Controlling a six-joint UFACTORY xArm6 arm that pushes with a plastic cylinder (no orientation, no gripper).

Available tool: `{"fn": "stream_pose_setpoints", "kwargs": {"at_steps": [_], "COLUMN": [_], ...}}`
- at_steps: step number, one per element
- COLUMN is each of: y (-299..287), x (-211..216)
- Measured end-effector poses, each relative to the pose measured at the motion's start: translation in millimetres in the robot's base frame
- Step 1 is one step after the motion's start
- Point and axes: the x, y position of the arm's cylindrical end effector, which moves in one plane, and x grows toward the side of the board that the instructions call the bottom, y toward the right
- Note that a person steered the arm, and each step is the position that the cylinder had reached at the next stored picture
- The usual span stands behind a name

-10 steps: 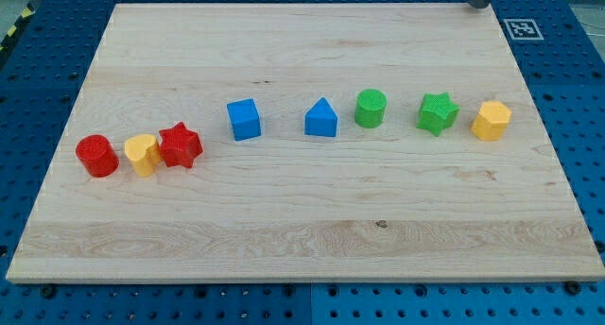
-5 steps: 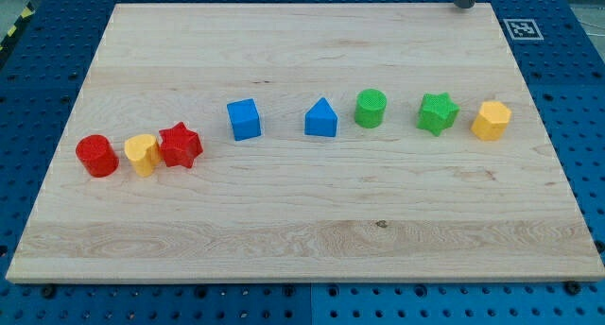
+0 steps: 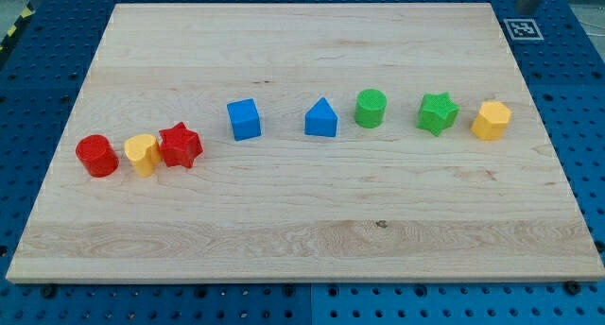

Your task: Move your arm above the green circle

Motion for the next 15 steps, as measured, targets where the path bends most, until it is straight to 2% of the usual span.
{"fn": "stream_pose_setpoints", "kwargs": {"at_steps": [4, 6, 13, 14, 15], "y": [1, -8, 1, -6, -52], "x": [8, -19, -11, -20, -20]}}
